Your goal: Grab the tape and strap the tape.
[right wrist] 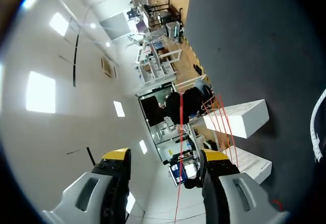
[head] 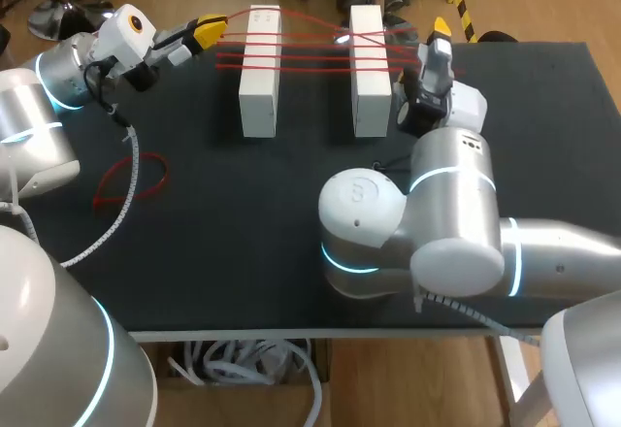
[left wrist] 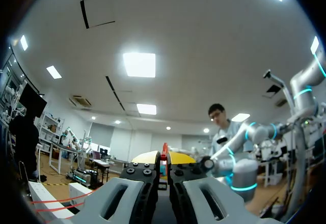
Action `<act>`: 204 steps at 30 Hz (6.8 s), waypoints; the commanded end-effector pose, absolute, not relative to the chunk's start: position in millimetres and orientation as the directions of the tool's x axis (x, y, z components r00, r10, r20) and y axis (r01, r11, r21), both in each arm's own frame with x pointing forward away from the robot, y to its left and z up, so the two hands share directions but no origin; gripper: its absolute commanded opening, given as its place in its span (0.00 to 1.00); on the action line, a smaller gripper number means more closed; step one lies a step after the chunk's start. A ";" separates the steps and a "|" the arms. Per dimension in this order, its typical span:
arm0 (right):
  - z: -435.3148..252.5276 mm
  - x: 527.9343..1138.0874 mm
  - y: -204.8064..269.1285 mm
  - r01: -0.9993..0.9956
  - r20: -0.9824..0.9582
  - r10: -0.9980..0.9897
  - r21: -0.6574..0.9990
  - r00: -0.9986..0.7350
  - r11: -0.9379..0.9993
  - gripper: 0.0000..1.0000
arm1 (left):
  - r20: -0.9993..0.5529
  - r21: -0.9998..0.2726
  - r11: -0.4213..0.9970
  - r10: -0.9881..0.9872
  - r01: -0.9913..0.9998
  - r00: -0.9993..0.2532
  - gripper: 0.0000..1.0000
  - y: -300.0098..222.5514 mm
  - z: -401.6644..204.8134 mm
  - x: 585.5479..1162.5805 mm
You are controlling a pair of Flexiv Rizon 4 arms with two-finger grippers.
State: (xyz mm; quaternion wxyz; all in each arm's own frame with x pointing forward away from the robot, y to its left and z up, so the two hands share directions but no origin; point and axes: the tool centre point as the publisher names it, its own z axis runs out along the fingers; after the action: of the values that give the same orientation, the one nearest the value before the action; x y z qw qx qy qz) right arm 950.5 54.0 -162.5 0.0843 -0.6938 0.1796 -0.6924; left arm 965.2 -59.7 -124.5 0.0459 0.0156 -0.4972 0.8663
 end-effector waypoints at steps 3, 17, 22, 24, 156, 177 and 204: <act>-158.8 946.2 55.5 -0.141 0.929 -0.370 -0.369 -0.017 -0.919 0.58 | 0.074 -0.861 -0.500 0.059 -0.094 -0.995 0.00 -60.3 -123.3 963.9; -153.4 942.3 52.5 -0.160 0.924 -0.381 -0.382 -0.037 -0.910 0.60 | 0.074 -0.861 -0.500 0.059 -0.094 -0.995 0.00 -60.3 -123.3 963.9; -152.7 942.1 52.3 -0.163 0.923 -0.382 -0.383 -0.039 -0.909 0.58 | 0.074 -0.861 -0.500 0.059 -0.094 -0.995 0.00 -60.3 -123.3 963.9; -152.6 942.1 52.4 -0.164 0.923 -0.382 -0.384 -0.041 -0.909 0.49 | 0.074 -0.861 -0.500 0.059 -0.094 -0.995 0.00 -60.3 -123.3 963.9; -152.9 941.2 55.5 -0.160 0.970 -0.240 -0.242 -0.033 -0.957 0.00 | -0.018 -0.491 0.870 0.030 0.035 -0.999 0.00 -70.0 -89.2 930.1; -152.9 941.2 55.5 -0.160 0.970 -0.240 -0.242 -0.033 -0.957 0.00 | 0.005 -0.506 0.861 0.057 0.047 -0.998 0.00 -74.6 -83.9 928.2; -139.3 949.2 55.9 -0.134 0.995 0.078 0.086 0.062 -0.987 0.00 | 0.005 -0.506 0.861 0.057 0.047 -0.998 0.00 -74.6 -83.9 928.2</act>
State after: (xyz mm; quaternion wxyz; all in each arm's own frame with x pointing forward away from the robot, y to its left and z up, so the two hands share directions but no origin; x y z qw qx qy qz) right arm 945.1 62.7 -156.9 -0.0204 -0.7025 0.0875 -0.7060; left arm 927.9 -74.6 -85.1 0.0087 -0.0269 -0.9642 0.2637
